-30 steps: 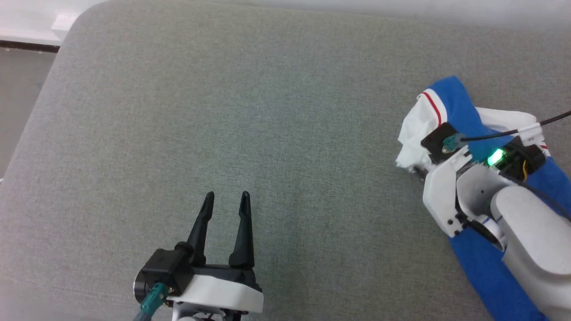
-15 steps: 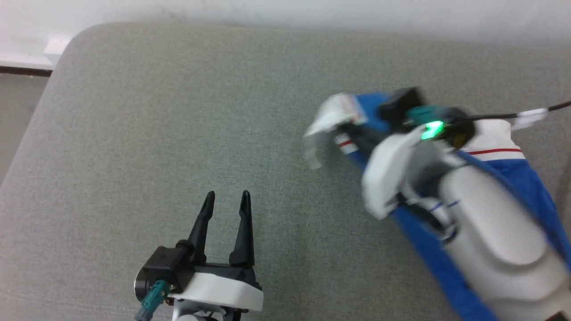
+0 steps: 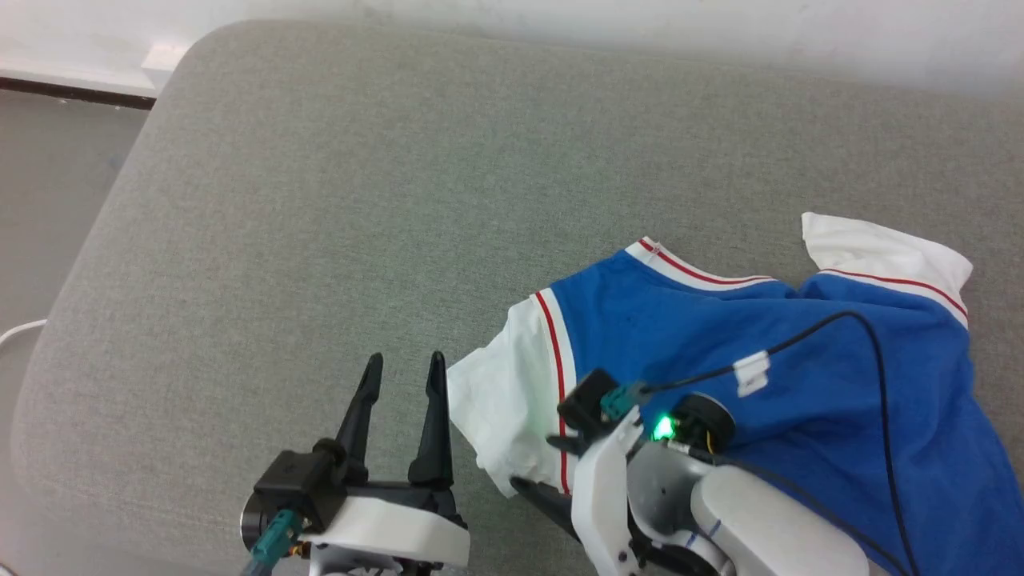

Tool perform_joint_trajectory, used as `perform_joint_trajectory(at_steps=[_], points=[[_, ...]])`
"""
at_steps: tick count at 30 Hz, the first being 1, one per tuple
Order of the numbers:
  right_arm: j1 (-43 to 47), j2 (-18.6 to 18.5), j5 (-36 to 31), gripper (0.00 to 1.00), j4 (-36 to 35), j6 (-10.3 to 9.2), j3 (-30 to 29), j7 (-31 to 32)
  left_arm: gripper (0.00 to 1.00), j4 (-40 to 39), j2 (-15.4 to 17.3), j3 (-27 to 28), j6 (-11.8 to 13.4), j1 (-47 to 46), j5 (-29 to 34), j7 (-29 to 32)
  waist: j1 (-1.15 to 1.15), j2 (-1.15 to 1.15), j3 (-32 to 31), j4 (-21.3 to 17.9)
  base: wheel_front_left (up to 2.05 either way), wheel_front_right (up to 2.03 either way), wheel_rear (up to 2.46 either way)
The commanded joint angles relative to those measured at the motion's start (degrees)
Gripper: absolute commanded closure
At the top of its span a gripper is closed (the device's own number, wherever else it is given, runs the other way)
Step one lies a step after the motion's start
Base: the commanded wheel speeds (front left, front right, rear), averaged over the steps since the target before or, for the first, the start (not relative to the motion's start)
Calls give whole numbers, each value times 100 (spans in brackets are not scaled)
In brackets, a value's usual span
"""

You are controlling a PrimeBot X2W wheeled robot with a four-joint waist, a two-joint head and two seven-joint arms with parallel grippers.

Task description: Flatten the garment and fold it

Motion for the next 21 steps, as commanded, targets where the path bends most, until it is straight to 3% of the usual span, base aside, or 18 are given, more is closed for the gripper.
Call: perform_joint_trajectory(at_steps=[1, 6, 10, 15, 16, 21], points=[[-70, 69, 133, 0, -84, -10, -132, -146, 0, 42, -6, 21, -5, 91, 1, -27, 0, 0, -106, -89, 0, 0, 0], [-96, 101, 439, 0, -728, -10, -842, -482, 0, 112, -6, 34, -66, 158, 67, -27, 0, 0, -388, -315, 0, 0, 0], [236, 22, 375, 0, -1450, -10, -2000, -797, 0, 131, 28, 65, -106, 246, 124, -27, 0, 0, -570, -560, 0, 0, 0], [1149, 141, -786, 0, -2269, -10, -3944, -1446, 0, 62, 93, 93, -111, 303, 177, -27, 0, 0, -616, -828, 0, 0, 0], [1149, 141, -786, 0, -2269, -10, -3944, -1446, 0, 62, 93, 93, -111, 303, 177, -27, 0, 0, -616, -828, 0, 0, 0], [2321, 744, -1801, 0, -3001, -10, -5449, -2013, 0, -27, 129, 117, -100, 344, 201, -27, 0, 0, -510, -1059, 0, 0, 0]])
